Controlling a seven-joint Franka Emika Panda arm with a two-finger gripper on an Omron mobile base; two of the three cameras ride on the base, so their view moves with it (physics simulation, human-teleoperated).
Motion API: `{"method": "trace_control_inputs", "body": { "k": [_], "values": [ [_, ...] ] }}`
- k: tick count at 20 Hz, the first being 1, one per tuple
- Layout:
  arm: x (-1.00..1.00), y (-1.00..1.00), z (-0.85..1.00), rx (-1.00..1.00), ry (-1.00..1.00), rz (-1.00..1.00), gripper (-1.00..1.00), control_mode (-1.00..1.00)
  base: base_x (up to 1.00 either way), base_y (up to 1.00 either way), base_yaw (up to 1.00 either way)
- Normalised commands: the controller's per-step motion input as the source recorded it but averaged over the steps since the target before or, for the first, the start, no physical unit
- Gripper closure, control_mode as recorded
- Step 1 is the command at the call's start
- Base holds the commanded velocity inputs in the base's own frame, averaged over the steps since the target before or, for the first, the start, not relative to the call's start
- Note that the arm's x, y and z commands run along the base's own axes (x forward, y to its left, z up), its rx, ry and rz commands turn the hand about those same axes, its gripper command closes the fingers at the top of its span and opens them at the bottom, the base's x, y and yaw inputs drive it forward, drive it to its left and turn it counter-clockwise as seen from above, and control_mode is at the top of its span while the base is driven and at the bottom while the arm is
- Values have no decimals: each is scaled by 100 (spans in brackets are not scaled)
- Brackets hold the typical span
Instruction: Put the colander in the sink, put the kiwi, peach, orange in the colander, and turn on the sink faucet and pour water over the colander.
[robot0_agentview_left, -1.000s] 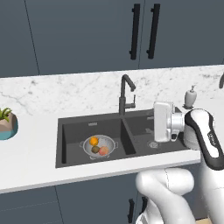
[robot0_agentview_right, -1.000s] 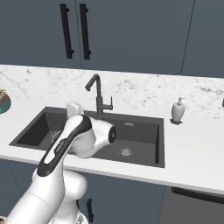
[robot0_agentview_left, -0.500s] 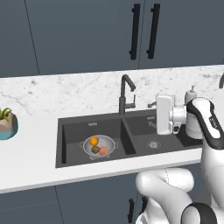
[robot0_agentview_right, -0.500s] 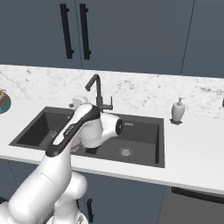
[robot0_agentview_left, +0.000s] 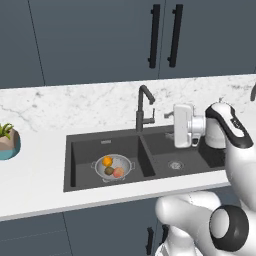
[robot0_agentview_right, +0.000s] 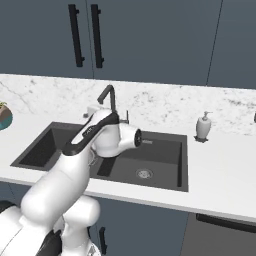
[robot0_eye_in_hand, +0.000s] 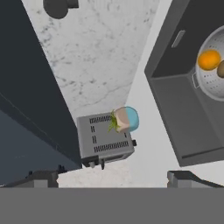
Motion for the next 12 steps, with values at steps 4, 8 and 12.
{"method": "trace_control_inputs", "body": {
  "k": [4,8,12],
  "values": [
    [26,-1,0,0,0,2,-100,-100,0,0,0],
    [26,0,0,0,0,3,-100,-100,0,0,0],
    [32,0,0,0,0,3,-100,-100,0,0,0]
  ]
}}
